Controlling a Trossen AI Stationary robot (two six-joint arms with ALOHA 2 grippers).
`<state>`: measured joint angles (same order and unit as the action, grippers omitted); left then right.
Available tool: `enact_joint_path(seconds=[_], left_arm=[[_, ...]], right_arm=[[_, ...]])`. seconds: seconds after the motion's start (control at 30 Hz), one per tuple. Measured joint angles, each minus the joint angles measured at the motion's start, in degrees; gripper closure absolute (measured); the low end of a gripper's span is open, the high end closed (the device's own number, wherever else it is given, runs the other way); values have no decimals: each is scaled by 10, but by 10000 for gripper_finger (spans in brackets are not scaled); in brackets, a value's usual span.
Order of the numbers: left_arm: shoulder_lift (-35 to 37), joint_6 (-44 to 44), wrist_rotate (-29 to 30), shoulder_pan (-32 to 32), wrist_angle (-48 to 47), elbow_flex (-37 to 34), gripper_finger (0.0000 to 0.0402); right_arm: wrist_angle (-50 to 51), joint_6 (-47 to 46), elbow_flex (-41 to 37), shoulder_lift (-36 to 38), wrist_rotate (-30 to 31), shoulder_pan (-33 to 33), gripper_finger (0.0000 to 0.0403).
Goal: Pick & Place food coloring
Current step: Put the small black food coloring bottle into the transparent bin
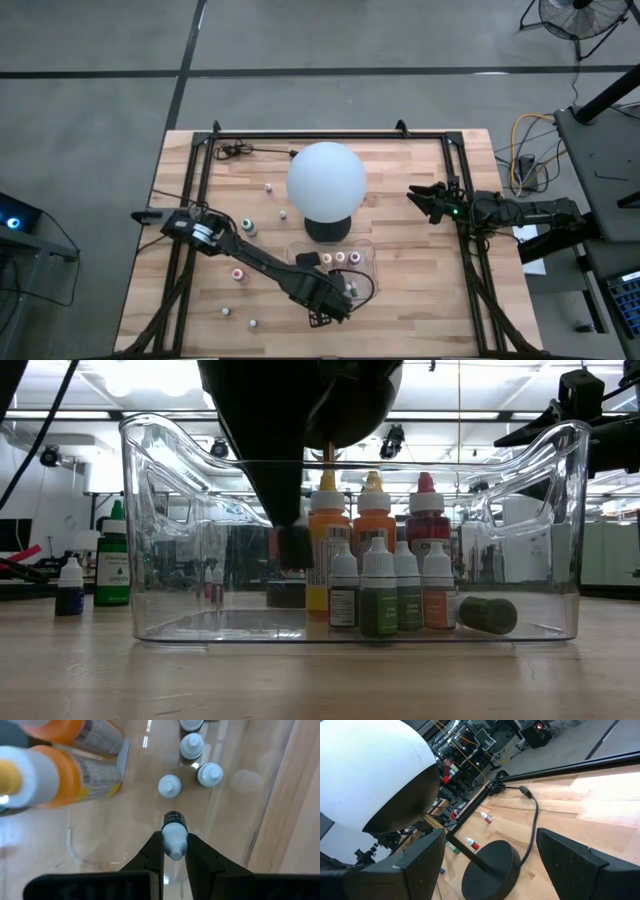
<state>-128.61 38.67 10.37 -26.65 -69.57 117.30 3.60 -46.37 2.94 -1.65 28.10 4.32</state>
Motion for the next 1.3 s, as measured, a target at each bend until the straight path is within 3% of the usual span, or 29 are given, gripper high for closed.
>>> enact_joint_path(seconds=[0.93, 1.3], left_arm=[[-17, -36, -38, 12, 21, -23, 371], [-17, -41, -43, 13, 21, -23, 329]], right_arm=[[0, 0, 0, 0, 0, 0, 101], [0, 0, 0, 0, 0, 0, 101]])
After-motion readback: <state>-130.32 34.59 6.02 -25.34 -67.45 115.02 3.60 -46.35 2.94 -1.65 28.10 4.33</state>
